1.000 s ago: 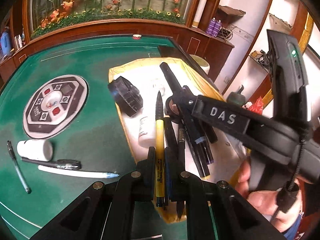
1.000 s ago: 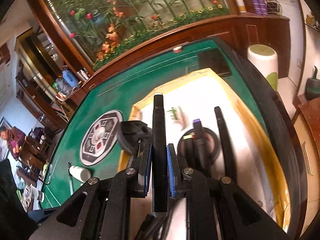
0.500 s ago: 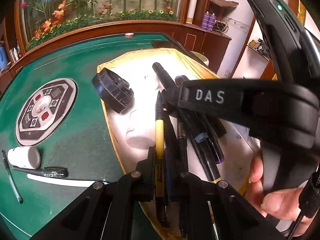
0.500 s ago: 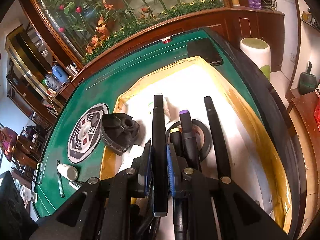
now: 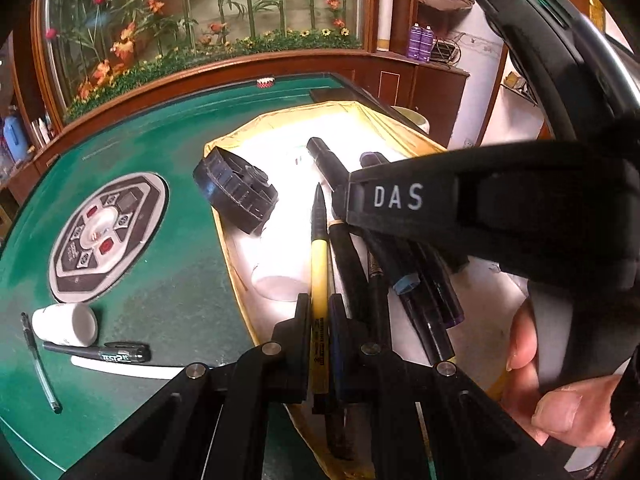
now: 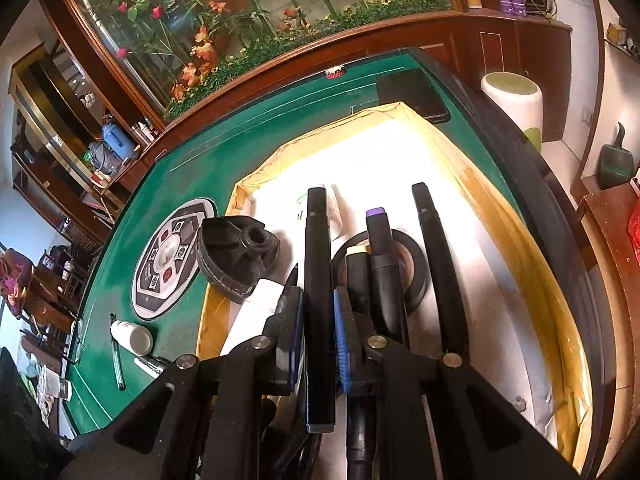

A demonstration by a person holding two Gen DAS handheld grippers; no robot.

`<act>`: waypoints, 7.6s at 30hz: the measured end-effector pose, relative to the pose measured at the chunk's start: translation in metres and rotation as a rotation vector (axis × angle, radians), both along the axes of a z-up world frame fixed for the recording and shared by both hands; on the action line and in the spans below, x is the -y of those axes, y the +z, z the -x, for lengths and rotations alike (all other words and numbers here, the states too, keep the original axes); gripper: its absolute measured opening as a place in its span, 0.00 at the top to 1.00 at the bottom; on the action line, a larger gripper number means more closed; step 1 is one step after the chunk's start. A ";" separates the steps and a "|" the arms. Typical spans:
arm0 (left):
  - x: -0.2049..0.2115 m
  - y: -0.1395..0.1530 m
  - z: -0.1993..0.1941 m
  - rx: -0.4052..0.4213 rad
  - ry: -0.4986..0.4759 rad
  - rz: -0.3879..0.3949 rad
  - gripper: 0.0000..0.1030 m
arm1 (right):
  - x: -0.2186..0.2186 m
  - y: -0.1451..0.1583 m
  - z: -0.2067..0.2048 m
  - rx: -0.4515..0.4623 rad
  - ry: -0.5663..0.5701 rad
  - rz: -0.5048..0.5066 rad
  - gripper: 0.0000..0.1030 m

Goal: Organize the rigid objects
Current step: 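Lower the yellow pen and marker into the tray and open both tools, then move both tools back over the pens on the felt, then grasp the clear pen with the left tool while the right grasps a thin black pen, then carry the clear pen and black pen over the tray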

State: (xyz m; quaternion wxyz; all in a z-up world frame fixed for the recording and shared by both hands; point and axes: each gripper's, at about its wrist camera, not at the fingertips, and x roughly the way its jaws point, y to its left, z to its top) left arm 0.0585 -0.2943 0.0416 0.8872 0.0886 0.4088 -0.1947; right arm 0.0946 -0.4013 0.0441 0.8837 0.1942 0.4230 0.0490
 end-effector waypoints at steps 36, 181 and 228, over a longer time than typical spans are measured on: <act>0.006 -0.001 0.010 0.057 -0.006 -0.043 0.90 | -0.001 -0.004 0.003 -0.006 0.002 0.017 0.86; -0.286 -0.013 0.051 -0.150 0.616 0.067 0.91 | -0.241 -0.016 0.064 0.021 0.786 0.152 0.87; -0.245 0.043 0.057 -0.059 0.532 0.110 0.92 | -0.138 0.048 0.039 0.176 0.508 -0.079 0.91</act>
